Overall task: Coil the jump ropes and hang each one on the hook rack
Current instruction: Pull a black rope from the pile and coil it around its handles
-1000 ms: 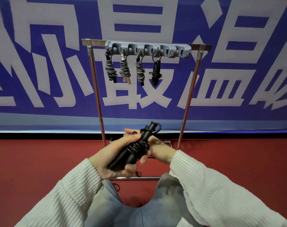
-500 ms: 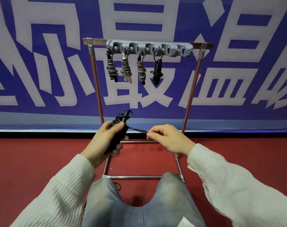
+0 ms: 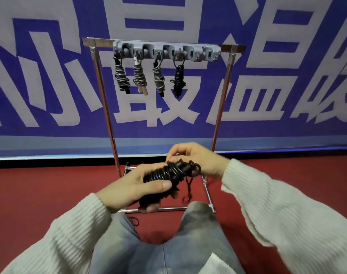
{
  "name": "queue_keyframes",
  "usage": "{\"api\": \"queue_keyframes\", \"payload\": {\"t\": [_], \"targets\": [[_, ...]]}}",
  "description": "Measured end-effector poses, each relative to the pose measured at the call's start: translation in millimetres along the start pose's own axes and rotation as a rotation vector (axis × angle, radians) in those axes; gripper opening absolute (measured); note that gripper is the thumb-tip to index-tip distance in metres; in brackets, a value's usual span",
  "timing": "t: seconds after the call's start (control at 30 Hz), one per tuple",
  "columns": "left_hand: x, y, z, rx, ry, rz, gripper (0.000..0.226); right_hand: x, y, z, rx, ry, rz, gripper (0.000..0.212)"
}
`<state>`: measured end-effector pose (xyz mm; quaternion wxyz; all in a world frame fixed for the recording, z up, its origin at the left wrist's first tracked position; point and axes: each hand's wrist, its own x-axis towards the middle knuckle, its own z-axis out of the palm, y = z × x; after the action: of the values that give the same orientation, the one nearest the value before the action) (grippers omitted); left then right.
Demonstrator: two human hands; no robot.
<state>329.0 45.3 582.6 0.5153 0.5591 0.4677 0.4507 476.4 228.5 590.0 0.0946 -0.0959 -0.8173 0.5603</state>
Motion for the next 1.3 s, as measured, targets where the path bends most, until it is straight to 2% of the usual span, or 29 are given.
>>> {"api": "queue_keyframes", "payload": {"t": [0.13, 0.2, 0.27, 0.37, 0.4, 0.47, 0.53, 0.6, 0.67, 0.8, 0.9, 0.97, 1.1, 1.17, 1.23, 1.3], "targets": [[-0.1, 0.5, 2.7, -0.09, 0.228, 0.056, 0.039, -15.3, 15.4, 37.3, 0.25, 0.072, 0.081, 0.029], [2.1, -0.2, 1.4, -0.16, 0.366, 0.03, 0.038, -20.6, 22.6, 42.7, 0.189, 0.14, 0.087, 0.031], [7.6, -6.1, -1.0, -0.122, 0.49, -0.035, 0.033, -26.5, 26.3, 43.9, -0.15, 0.146, 0.038, 0.031], [16.8, -25.2, -10.4, 0.117, 0.648, -0.159, 0.027, -30.3, 18.0, 38.3, -0.847, 0.027, -0.009, 0.02], [18.6, -30.3, -12.9, 0.269, 0.616, -0.19, 0.028, -28.6, 10.3, 33.6, -1.037, 0.004, -0.046, 0.023], [20.9, -38.4, -12.8, 0.58, 0.44, -0.221, 0.031, -20.3, -12.3, 19.5, -1.194, -0.056, -0.079, 0.023], [23.8, -39.6, -8.7, 0.843, 0.252, -0.238, 0.035, -9.5, -31.0, 7.7, -1.134, -0.187, -0.026, 0.016], [24.6, -32.6, -5.4, 0.922, 0.129, -0.261, 0.037, -0.8, -39.0, 3.9, -0.998, -0.28, 0.022, 0.011], [20.5, -23.4, -2.7, 0.789, 0.025, -0.275, 0.035, 3.0, -39.0, 1.0, -0.778, -0.284, 0.055, 0.012], [5.2, -14.2, 11.6, 0.27, -0.109, -0.213, 0.024, -2.7, -26.3, 1.5, -0.273, -0.245, 0.106, 0.017], [-3.4, -14.4, 17.9, 0.179, -0.066, -0.106, 0.035, -10.3, -6.1, 18.6, 0.105, -0.224, 0.077, 0.006], [-8.8, -17.1, 18.9, 0.107, -0.02, -0.033, 0.034, -14.4, 5.2, 30.7, 0.329, -0.187, 0.08, 0.011], [-16.3, -25.0, 28.3, -0.165, 0.116, 0.072, 0.032, -15.4, 13.3, 42.4, 0.619, -0.152, 0.102, 0.011], [-15.2, -29.2, 30.0, -0.314, 0.218, 0.102, 0.04, -14.1, 7.6, 46.0, 0.596, -0.088, 0.102, 0.008], [-13.7, -28.5, 30.1, -0.374, 0.307, 0.096, 0.047, -12.3, -0.4, 50.9, 0.391, 0.03, 0.101, 0.027], [-13.5, -26.1, 28.6, -0.412, 0.361, 0.09, 0.047, -9.2, -6.4, 53.1, 0.211, 0.119, 0.103, 0.026]]}}
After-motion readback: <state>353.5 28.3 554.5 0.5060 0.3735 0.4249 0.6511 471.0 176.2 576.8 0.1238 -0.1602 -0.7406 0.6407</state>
